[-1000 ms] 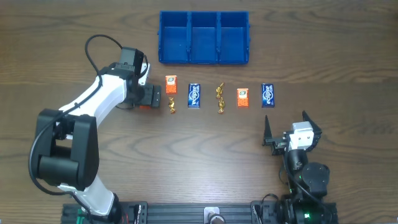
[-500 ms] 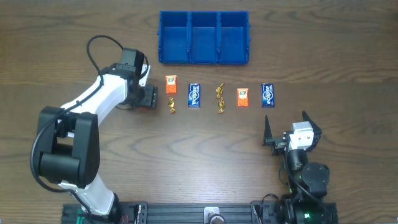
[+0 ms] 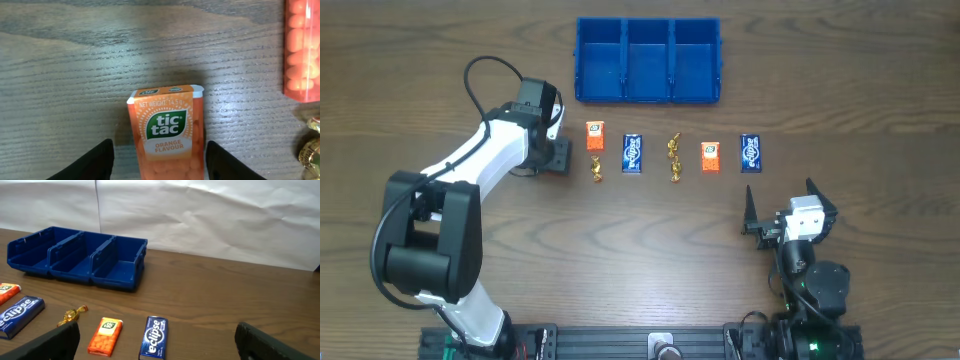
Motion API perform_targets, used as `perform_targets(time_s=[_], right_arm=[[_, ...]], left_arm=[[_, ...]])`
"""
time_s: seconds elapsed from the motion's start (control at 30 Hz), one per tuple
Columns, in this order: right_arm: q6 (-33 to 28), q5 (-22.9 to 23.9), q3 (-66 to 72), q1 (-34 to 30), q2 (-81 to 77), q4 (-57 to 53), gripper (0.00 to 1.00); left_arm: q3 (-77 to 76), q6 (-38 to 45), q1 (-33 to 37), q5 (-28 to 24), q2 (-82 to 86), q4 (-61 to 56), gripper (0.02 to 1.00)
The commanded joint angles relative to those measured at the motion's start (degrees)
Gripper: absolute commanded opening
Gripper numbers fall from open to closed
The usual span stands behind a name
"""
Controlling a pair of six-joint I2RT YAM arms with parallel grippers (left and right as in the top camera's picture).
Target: Sort Candies Into Trays
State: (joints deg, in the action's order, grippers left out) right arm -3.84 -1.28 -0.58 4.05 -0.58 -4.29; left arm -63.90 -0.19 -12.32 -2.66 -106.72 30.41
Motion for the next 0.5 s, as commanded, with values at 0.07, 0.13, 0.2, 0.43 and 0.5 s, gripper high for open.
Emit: perform_targets(time_s=[0.07,0.13,0.2,0.43,0.5], right_arm=[[-0.7,0.2,0.1,0.0,0.4,-0.4,0.998],[-0.7,0.2,0.1,0.0,0.4,-0.4,0.998],[-0.7,0.2,0.1,0.0,0.4,-0.4,0.998],[-0.7,0.2,0.1,0.0,0.4,-0.4,0.998],[-0.7,0.2,0.1,0.0,0.4,-0.3,0.998]], left_arm=[[-0.9,-0.7,-0.1,0.1,-2.3,-0.3,0.516],[-0.9,-1.1,-0.1,0.1,-2.4,-0.5,0.472],[-0.9,-1.1,-0.1,-0.2,-2.4,-0.9,0.430],[-2.4,-1.6,-0.5,-1.6,-2.2,-0.5,0.338],[-5.3,-2.1,-1.5,-1.4,-1.8,1.0,0.312]])
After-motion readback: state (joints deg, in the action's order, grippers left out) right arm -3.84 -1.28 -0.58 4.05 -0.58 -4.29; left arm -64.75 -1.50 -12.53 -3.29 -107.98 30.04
